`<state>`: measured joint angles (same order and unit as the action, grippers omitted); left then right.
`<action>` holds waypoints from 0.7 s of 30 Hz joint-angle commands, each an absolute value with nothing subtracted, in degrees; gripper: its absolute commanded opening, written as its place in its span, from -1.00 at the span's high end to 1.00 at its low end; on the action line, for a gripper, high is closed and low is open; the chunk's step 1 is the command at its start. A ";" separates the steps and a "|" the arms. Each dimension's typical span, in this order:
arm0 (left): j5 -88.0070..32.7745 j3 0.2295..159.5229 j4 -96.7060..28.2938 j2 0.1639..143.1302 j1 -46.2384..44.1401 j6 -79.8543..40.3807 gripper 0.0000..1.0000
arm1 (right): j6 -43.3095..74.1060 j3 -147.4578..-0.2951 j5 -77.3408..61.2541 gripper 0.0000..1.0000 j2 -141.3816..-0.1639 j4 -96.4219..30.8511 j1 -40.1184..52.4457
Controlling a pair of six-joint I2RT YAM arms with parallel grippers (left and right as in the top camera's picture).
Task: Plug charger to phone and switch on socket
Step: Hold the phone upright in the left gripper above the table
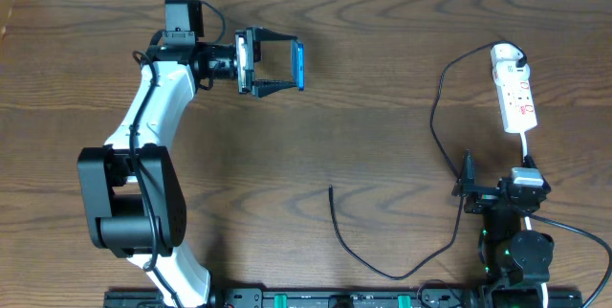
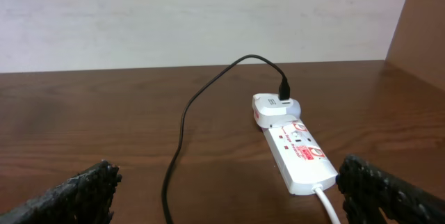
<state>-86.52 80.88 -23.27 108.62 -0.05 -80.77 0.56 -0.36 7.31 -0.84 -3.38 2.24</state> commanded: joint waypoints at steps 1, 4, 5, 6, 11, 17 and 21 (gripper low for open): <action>-89.34 80.90 -22.96 106.69 0.32 -75.46 0.86 | -0.34 -0.32 7.42 -0.99 -0.34 -3.62 2.83; -89.36 80.90 -22.98 106.69 0.32 -71.79 0.86 | -0.30 -0.32 7.38 -0.98 -0.34 -3.62 2.83; -89.36 80.90 -22.98 106.69 0.32 -70.83 0.86 | -0.32 -0.32 7.38 -0.99 -0.34 -3.62 2.83; -89.36 80.90 -22.98 106.69 0.32 -69.97 0.85 | -0.32 -0.32 7.38 -0.98 -0.34 -3.62 2.83; -89.34 80.90 -22.96 106.69 0.30 -64.79 0.85 | -0.58 -0.32 7.81 -0.99 -0.34 -3.51 2.83; -87.57 80.90 -22.98 106.69 0.30 -62.59 0.85 | -0.91 -0.32 8.86 -0.98 -0.34 -1.45 2.83; -82.35 80.90 -22.98 106.69 0.23 -62.59 0.86 | 0.23 -0.32 7.64 -0.98 -0.34 2.33 2.83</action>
<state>-84.29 80.88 -23.16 108.62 -0.05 -64.38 0.16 -0.36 7.73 -0.82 1.26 2.24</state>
